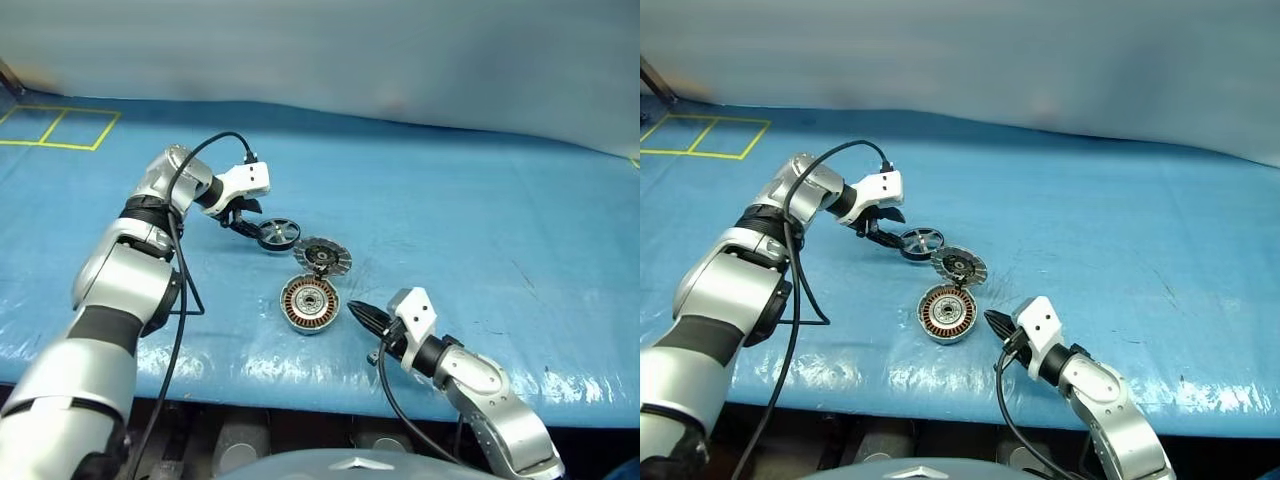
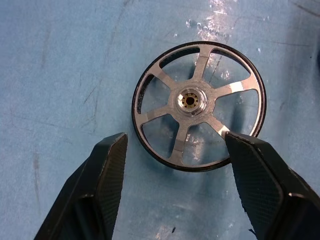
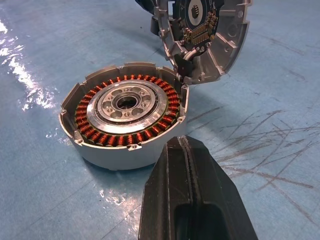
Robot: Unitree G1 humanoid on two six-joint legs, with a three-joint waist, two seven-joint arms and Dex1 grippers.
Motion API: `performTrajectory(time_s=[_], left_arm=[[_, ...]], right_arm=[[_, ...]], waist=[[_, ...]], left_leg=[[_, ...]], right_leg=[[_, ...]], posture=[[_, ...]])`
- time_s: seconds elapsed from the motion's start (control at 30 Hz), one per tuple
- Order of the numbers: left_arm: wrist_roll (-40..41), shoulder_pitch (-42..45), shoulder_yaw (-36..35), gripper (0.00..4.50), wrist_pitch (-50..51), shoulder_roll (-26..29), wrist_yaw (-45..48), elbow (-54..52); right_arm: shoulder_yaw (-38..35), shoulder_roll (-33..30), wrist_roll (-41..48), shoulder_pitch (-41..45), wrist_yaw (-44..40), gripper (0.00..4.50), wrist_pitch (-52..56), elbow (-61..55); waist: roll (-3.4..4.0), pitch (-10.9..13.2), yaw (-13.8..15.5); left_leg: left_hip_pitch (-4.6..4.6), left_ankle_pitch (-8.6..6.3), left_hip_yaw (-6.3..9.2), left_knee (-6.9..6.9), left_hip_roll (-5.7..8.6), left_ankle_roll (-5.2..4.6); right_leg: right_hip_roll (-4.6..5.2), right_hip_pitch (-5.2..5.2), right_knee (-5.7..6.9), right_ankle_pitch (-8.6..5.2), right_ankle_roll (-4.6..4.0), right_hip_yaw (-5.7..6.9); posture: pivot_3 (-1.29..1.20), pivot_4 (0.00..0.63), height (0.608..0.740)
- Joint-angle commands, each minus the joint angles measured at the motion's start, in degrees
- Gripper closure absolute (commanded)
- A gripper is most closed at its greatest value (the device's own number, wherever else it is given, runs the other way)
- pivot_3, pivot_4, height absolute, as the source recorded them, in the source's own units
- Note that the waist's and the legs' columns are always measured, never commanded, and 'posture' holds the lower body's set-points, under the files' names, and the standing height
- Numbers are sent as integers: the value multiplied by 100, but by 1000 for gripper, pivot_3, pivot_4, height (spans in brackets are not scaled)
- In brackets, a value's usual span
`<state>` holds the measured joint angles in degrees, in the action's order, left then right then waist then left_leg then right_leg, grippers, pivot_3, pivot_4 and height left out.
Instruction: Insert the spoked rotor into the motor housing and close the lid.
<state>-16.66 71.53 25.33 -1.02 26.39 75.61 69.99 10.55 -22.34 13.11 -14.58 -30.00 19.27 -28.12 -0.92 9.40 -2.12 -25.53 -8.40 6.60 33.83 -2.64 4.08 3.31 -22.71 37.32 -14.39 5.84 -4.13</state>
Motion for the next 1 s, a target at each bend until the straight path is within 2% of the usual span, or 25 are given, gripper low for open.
performTrajectory(time_s=[0.03,0.37,0.77,0.87,1.0], left_arm=[[-422,547,211,1261,60,-161,-34,93],[-1005,722,465,1261,297,-562,-170,316],[-1074,381,404,1261,209,-790,-437,401],[-1074,302,408,1853,141,-815,-376,399],[-1089,256,408,3123,60,-803,-405,398]], right_arm=[[-122,-83,65,26,-14,4500,23,-325],[-304,-615,248,369,-285,4500,508,-494],[-296,-631,244,318,-215,4500,601,-668],[-315,-632,254,288,-213,4500,594,-697],[-297,-617,245,294,-203,4500,592,-694]], waist=[[-8,6,19],[-19,26,-15],[-18,30,0],[-18,30,1],[-18,30,0]], left_leg=[[-3,0,1,3,1,0],[-3,0,3,16,4,0],[-2,1,9,23,5,-1],[-3,1,9,25,5,-1],[-2,2,9,28,5,-1]], right_leg=[[0,0,0,0,0,0],[0,-8,37,-1,5,-3],[-2,-12,56,-4,8,-2],[-2,-10,57,-4,9,-2],[-2,-10,61,-3,10,-2]], posture=[[0,150,740],[0,150,740],[0,150,740],[0,150,740],[0,150,740]])
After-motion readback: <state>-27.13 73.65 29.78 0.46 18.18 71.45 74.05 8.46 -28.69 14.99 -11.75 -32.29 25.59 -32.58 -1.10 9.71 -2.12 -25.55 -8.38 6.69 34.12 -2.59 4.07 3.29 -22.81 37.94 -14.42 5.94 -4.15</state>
